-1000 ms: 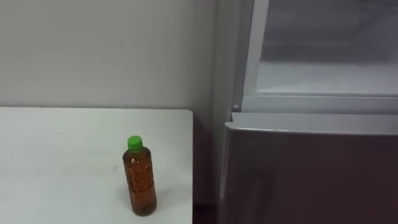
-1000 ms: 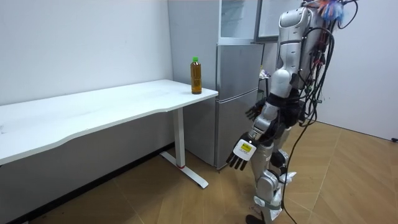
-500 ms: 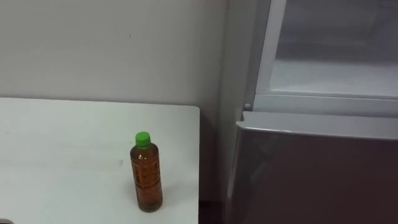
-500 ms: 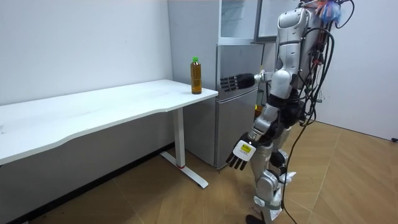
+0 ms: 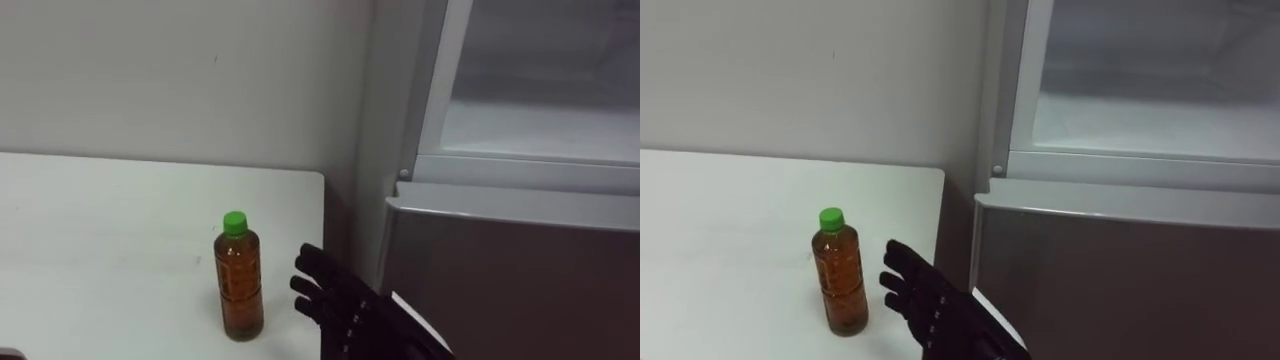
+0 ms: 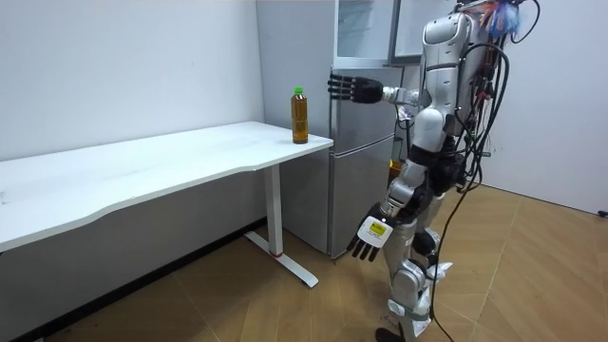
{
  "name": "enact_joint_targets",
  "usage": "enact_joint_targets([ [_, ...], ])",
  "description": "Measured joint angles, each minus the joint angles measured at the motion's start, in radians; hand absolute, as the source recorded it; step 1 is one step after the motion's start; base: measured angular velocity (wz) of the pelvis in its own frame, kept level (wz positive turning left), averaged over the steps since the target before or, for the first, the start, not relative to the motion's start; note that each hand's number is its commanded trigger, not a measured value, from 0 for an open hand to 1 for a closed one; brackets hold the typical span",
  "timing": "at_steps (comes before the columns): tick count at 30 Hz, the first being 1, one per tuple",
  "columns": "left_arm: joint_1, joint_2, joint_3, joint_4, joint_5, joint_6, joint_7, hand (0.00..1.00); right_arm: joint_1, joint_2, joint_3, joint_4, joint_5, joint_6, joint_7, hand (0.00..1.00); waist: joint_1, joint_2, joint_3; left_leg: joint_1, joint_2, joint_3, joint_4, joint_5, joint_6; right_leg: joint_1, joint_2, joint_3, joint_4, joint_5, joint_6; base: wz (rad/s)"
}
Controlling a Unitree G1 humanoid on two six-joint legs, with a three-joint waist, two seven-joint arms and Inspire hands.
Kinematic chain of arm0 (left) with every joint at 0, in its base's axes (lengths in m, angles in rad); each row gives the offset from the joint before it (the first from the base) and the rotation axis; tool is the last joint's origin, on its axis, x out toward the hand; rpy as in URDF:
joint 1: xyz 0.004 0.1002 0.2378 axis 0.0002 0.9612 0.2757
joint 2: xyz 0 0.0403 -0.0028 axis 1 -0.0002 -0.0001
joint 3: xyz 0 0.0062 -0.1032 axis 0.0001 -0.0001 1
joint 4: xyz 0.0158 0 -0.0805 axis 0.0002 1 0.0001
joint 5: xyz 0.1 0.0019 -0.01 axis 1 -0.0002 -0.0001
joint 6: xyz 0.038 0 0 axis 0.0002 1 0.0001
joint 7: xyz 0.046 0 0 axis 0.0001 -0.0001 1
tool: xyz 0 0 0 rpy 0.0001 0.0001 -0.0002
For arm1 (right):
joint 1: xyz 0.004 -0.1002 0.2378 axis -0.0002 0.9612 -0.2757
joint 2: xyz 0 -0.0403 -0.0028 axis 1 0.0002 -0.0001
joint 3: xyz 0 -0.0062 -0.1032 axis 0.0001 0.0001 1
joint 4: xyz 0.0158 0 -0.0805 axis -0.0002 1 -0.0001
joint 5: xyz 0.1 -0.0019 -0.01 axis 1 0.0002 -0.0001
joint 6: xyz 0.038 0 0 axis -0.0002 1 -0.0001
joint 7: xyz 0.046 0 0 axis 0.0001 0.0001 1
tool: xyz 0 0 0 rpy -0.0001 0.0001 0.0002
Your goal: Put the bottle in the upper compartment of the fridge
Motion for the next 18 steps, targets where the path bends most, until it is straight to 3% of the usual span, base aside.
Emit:
enact_joint_targets([
  [4, 0.002, 0.005, 0.000, -0.001, 0.000, 0.000, 0.009, 0.00, -0.067, -0.004, -0.012, -0.041, 0.000, 0.000, -0.010, 0.00, -0.001, -0.001, -0.0007, 0.000, 0.001, 0.001, 0.001, 0.000, 0.000, -0.002, 0.000, -0.003, 0.001, 0.001, -0.001, -0.02],
  [8, 0.006, 0.006, 0.002, -0.004, 0.000, 0.001, 0.020, 0.00, -0.071, -0.004, -0.015, -0.049, -0.005, 0.001, -0.024, 0.00, -0.001, -0.003, 0.0009, 0.002, 0.000, 0.000, 0.001, 0.000, 0.000, 0.000, -0.001, -0.004, 0.000, 0.001, -0.001, 0.00],
  [10, 0.015, 0.006, 0.003, -0.013, -0.001, 0.001, 0.018, 0.00, -0.071, -0.005, -0.038, -0.049, -0.011, 0.008, -0.034, 0.00, 0.000, -0.003, 0.0098, 0.010, 0.000, -0.001, 0.000, 0.000, 0.000, 0.009, -0.001, -0.003, -0.001, 0.001, 0.000, 0.00],
  [18, 0.015, 0.004, 0.011, -0.013, -0.001, 0.004, 0.008, 0.00, -0.084, -0.002, -0.049, -0.021, -0.014, 0.010, -0.094, 0.00, 0.001, 0.000, 0.0115, 0.008, 0.000, -0.013, -0.001, 0.000, 0.000, 0.015, -0.006, -0.024, -0.001, 0.001, -0.001, 0.04],
])
